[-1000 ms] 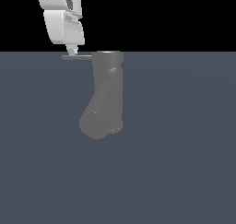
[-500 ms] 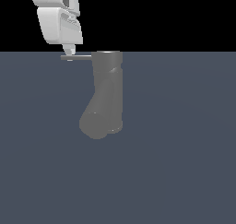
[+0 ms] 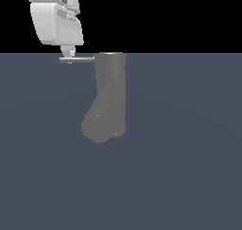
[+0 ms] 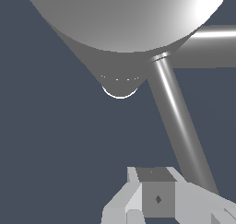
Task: Turn on the faucet by rotating a designated handle.
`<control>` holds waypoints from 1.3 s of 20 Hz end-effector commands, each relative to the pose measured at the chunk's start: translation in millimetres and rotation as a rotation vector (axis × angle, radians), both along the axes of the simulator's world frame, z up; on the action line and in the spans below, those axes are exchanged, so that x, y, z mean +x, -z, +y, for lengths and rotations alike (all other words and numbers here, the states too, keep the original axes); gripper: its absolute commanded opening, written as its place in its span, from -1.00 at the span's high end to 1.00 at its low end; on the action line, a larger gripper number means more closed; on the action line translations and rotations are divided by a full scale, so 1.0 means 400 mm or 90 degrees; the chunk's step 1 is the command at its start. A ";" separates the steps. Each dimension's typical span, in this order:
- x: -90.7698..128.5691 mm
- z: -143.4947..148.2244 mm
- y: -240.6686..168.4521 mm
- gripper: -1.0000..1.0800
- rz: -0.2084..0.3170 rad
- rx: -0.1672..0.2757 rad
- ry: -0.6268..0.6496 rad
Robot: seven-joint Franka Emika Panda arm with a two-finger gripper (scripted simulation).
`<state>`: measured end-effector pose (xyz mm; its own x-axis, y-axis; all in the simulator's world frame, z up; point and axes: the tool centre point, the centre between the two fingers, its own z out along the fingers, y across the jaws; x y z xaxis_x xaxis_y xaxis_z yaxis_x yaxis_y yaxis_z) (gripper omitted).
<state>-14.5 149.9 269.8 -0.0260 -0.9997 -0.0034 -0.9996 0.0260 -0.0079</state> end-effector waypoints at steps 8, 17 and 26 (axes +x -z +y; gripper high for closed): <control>-0.088 -0.001 0.000 1.00 0.005 -0.002 -0.002; -0.120 -0.038 0.000 1.00 0.002 -0.002 -0.001; -0.181 -0.098 0.000 1.00 0.003 -0.002 -0.001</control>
<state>-82.1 125.0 269.7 -0.0062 -1.0000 -0.0036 -0.9999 0.0062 -0.0087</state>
